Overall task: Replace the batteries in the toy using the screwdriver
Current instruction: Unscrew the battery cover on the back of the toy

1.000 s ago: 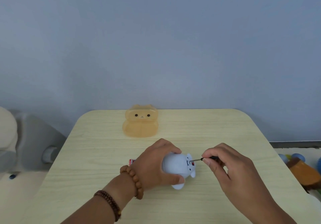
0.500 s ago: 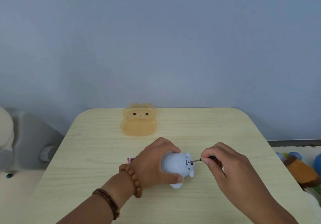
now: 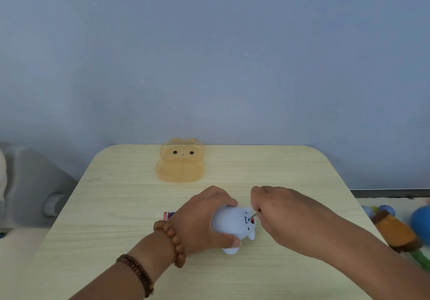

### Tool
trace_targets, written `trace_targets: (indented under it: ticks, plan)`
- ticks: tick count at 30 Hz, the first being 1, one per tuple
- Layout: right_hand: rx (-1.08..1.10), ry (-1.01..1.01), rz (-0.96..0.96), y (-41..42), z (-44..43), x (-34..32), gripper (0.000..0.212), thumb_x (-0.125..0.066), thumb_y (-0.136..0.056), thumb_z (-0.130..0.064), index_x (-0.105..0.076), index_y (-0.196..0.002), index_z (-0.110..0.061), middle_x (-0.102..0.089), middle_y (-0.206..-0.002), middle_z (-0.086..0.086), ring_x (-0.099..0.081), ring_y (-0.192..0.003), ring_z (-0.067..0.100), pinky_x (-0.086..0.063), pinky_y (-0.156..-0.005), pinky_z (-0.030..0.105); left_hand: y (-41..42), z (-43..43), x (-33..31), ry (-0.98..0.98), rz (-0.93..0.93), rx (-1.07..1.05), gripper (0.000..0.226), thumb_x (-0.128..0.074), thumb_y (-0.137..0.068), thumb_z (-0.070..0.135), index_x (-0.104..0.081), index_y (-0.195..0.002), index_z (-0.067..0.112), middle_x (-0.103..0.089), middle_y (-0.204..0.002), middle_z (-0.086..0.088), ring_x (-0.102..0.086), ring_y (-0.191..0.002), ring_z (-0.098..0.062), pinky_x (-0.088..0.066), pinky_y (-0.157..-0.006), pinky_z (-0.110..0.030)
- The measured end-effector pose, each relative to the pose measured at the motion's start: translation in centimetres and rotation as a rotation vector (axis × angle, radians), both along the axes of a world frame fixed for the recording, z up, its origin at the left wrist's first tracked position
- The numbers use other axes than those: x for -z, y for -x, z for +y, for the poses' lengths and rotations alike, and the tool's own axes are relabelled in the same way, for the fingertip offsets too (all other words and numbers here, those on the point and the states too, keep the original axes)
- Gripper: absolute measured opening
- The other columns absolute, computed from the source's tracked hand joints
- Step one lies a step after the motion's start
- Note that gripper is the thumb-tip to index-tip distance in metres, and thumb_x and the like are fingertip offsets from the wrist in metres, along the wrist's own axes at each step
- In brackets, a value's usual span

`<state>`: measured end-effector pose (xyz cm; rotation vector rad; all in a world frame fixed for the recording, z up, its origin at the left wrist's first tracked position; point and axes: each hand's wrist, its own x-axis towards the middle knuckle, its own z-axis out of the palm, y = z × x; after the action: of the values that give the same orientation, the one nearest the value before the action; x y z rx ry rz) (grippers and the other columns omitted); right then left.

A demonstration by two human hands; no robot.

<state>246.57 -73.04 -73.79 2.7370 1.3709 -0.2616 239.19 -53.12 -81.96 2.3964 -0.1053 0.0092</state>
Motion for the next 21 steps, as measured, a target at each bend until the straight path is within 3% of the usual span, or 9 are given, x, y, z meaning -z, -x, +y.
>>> trace_targets:
  ticks: [3, 5, 8, 11, 14, 16, 21]
  plan:
    - [-0.116, -0.009, -0.133, -0.4, 0.3, 0.7, 0.036, -0.078, -0.073, -0.009, -0.045, -0.075, -0.022, -0.039, -0.068, -0.009, -0.039, -0.054, 0.014, -0.013, -0.042, 0.022, -0.1, 0.0, 0.0, 0.008, -0.006, -0.003, 0.065, -0.078, -0.064, 0.054, -0.053, -0.122, 0.039, -0.044, -0.120, 0.026, -0.047, -0.110, 0.005, -0.044, -0.093, -0.019]
    - [-0.148, 0.001, -0.213, -0.7, 0.5, 0.7, 0.035, -0.086, -0.072, -0.026, -0.052, -0.067, -0.024, -0.047, -0.061, -0.009, -0.047, -0.047, 0.015, -0.017, -0.040, 0.024, -0.1, 0.0, 0.0, 0.007, -0.002, 0.004, 0.065, -0.079, -0.064, 0.055, -0.053, -0.122, 0.039, -0.044, -0.120, 0.026, -0.047, -0.110, 0.006, -0.044, -0.092, -0.018]
    - [-0.107, -0.008, -0.249, -0.8, 0.9, 0.5, 0.037, -0.055, -0.098, -0.051, -0.048, -0.076, -0.022, -0.049, -0.072, -0.005, -0.050, -0.060, 0.024, -0.027, -0.051, 0.031, -0.1, 0.1, 0.1, 0.006, -0.006, 0.012, 0.067, -0.077, -0.063, 0.057, -0.052, -0.123, 0.039, -0.044, -0.121, 0.025, -0.048, -0.110, 0.005, -0.045, -0.092, -0.020]
    - [0.009, -0.028, -0.110, -0.3, 0.9, 0.1, 0.040, -0.031, -0.104, -0.056, -0.043, -0.092, -0.020, -0.053, -0.085, -0.004, -0.052, -0.072, 0.026, -0.037, -0.061, 0.036, 0.0, 0.1, 0.2, -0.004, -0.011, 0.025, 0.067, -0.077, -0.064, 0.057, -0.051, -0.123, 0.040, -0.043, -0.122, 0.026, -0.047, -0.111, 0.005, -0.045, -0.091, -0.020]
    - [0.039, -0.043, 0.036, 0.1, 0.5, -0.8, 0.019, -0.041, -0.104, -0.039, -0.045, -0.107, -0.021, -0.060, -0.096, -0.003, -0.061, -0.080, 0.025, -0.047, -0.068, 0.039, 0.2, 0.1, 0.2, -0.015, -0.014, 0.033, 0.068, -0.076, -0.066, 0.058, -0.049, -0.126, 0.040, -0.039, -0.125, 0.029, -0.044, -0.113, 0.008, -0.042, -0.094, -0.016]
    - [0.019, 0.034, 0.044, 0.1, 0.6, -1.2, 0.004, -0.046, -0.100, -0.020, -0.045, -0.105, -0.020, -0.058, -0.098, -0.002, -0.060, -0.080, 0.024, -0.047, -0.068, 0.038, 0.2, 0.1, 0.2, -0.017, -0.018, 0.029, 0.069, -0.076, -0.065, 0.060, -0.050, -0.126, 0.040, -0.039, -0.126, 0.029, -0.044, -0.115, 0.008, -0.042, -0.095, -0.017]
    - [-0.007, 0.049, 0.005, -0.4, 1.1, -0.5, 0.011, -0.050, -0.098, -0.011, -0.048, -0.104, -0.020, -0.056, -0.100, -0.003, -0.061, -0.080, 0.023, -0.051, -0.067, 0.038, 0.3, 0.1, 0.3, -0.016, -0.018, 0.018, 0.069, -0.076, -0.066, 0.060, -0.050, -0.126, 0.040, -0.041, -0.125, 0.028, -0.044, -0.113, 0.007, -0.043, -0.095, -0.019]
